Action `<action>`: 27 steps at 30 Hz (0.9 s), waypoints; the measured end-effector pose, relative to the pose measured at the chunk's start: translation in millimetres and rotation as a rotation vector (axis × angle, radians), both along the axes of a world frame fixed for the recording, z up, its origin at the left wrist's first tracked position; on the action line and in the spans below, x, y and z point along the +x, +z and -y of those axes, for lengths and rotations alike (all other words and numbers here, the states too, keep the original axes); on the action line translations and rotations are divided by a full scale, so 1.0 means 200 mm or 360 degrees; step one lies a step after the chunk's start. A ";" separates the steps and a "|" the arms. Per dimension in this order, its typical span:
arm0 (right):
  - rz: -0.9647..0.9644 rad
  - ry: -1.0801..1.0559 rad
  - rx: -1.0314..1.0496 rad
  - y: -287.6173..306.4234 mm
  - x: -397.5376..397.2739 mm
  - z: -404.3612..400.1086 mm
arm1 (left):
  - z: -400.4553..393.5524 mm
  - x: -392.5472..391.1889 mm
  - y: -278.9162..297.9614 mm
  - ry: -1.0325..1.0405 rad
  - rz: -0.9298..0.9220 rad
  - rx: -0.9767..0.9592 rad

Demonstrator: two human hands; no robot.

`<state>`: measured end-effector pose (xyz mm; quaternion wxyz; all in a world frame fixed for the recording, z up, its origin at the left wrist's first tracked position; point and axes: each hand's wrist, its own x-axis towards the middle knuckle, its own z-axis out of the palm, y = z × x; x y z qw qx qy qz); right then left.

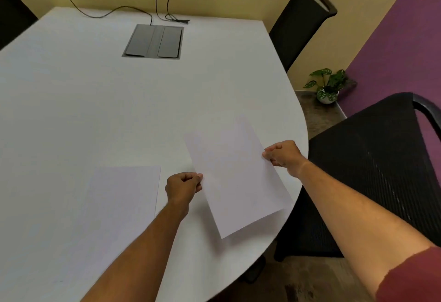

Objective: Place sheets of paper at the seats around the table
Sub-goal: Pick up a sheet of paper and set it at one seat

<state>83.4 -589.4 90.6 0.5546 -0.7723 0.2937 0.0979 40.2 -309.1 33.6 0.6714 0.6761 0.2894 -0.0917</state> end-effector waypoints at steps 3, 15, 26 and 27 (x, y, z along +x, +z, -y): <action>-0.0052 0.0080 -0.0051 -0.01 0.14 0.05 | 0.06 0.05 -0.05 0.0028 -0.0051 -0.0034; -0.0243 0.0468 -0.0168 -0.20 0.59 0.17 | 0.30 0.19 -0.21 0.0310 -0.0236 -0.0152; -0.0263 0.0669 -0.0319 -0.42 0.88 0.25 | 0.48 0.28 -0.31 0.0520 -0.0365 -0.0233; -0.0265 0.0690 -0.0336 -0.44 0.89 0.24 | 0.49 0.29 -0.32 0.0535 -0.0374 -0.0236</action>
